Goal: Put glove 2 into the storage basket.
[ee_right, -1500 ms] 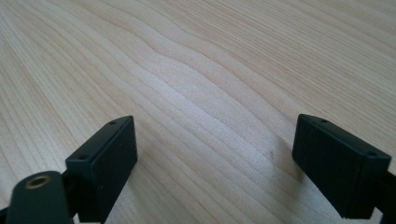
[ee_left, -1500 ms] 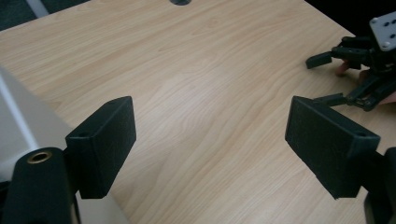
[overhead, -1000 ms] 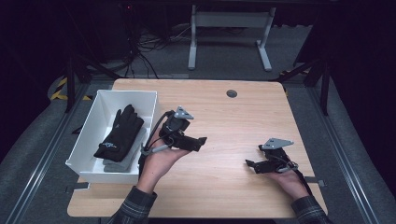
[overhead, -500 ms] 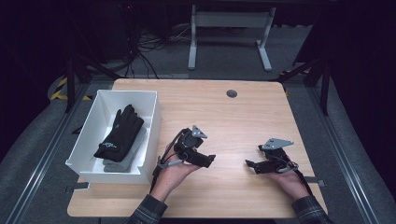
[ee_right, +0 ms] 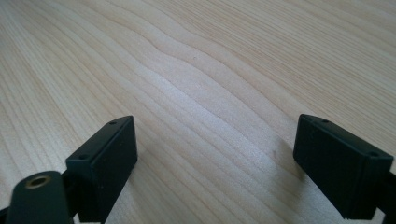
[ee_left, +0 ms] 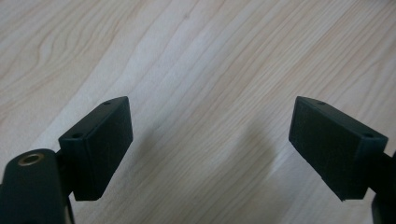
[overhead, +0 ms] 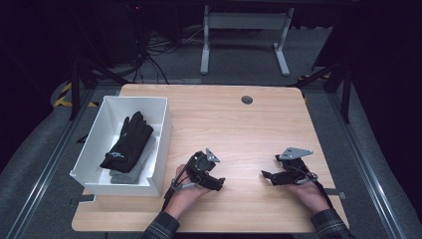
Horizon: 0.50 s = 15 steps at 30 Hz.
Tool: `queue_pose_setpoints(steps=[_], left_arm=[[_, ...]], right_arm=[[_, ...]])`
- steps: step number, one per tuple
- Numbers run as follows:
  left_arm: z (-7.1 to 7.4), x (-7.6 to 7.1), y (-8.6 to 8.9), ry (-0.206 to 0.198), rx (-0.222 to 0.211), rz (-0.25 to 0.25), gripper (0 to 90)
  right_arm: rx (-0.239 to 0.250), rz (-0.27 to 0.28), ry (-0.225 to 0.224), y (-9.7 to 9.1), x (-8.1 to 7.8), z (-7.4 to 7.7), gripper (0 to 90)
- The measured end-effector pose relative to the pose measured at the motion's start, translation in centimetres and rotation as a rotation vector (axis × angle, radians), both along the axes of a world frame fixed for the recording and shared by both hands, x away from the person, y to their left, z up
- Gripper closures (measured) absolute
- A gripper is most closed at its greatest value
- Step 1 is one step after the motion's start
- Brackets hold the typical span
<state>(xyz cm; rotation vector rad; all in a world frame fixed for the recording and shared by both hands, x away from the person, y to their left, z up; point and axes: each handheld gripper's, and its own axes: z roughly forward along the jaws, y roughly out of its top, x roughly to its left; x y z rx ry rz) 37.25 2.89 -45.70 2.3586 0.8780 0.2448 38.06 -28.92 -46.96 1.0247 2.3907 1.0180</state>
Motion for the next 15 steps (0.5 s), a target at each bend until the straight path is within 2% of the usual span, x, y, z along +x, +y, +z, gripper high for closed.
queue_pose_setpoints(steps=[2,5,8,15], left_arm=[[-0.6,-0.1,0.0,-0.004,0.020,0.003,13.3],[-0.9,0.1,0.1,-0.026,0.008,-0.005,7.9],[-1.2,0.2,0.3,-0.029,-0.010,-0.010,1.2],[-1.6,0.1,0.6,-0.060,-0.042,-0.030,0.0]], right_arm=[[0.000,0.000,0.000,0.0,0.0,0.0,13.9],[-0.001,-0.001,0.000,0.0,0.0,0.0,13.9],[0.000,0.000,-0.001,0.0,0.0,0.0,14.1],[-0.003,0.000,-0.001,0.0,-0.1,0.0,14.0]])
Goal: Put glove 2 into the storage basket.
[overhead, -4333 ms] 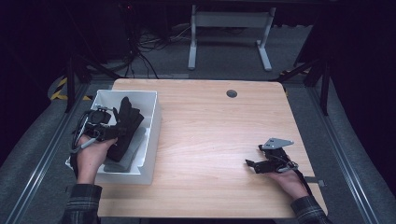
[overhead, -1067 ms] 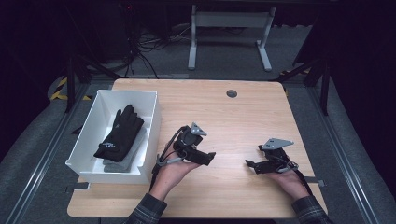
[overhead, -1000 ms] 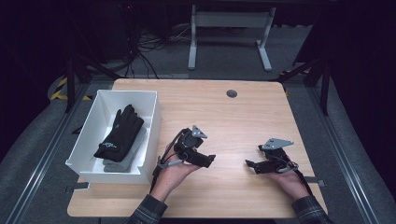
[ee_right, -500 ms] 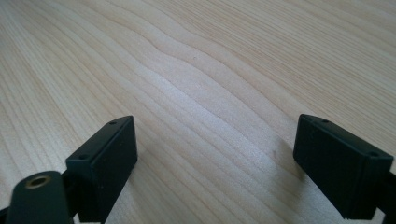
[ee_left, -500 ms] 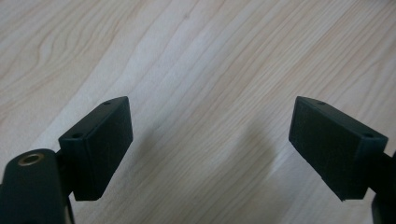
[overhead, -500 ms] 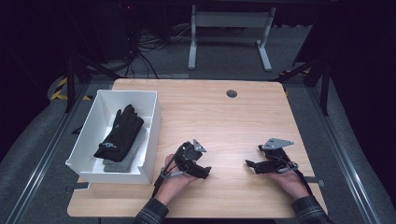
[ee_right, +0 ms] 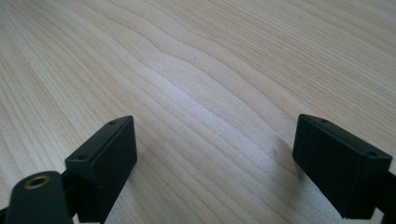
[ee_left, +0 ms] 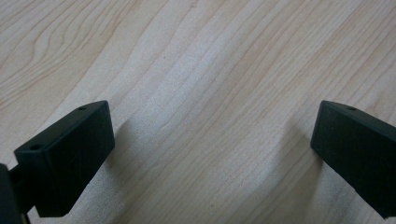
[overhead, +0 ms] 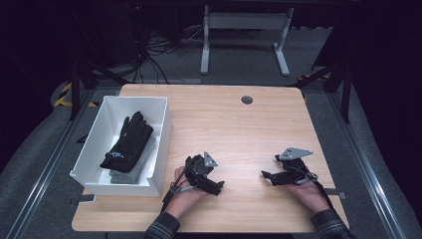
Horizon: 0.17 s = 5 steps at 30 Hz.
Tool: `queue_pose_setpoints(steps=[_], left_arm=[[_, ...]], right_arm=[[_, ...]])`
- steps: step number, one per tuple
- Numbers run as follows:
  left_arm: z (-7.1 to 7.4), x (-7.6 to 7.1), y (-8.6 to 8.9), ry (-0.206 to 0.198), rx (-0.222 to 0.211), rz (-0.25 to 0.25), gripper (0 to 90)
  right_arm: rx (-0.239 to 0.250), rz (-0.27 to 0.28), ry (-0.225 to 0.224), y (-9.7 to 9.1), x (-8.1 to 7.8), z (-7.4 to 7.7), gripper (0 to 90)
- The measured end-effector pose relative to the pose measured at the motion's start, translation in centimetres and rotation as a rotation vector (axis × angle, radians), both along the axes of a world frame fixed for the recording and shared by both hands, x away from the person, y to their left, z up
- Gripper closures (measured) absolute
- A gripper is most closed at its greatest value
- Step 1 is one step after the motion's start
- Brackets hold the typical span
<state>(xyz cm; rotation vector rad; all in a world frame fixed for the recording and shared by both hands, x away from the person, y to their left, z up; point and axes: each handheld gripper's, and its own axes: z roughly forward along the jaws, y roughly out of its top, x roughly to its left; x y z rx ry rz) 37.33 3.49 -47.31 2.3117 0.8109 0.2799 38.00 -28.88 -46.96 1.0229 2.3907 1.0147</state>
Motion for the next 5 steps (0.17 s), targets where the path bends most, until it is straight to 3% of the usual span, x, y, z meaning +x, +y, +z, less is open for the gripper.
queue_pose_setpoints(steps=[5], left_arm=[[-0.12,0.01,0.13,-0.007,-0.012,-0.009,0.0]], right_arm=[[0.001,0.002,0.001,0.00,0.01,0.00,13.8]])
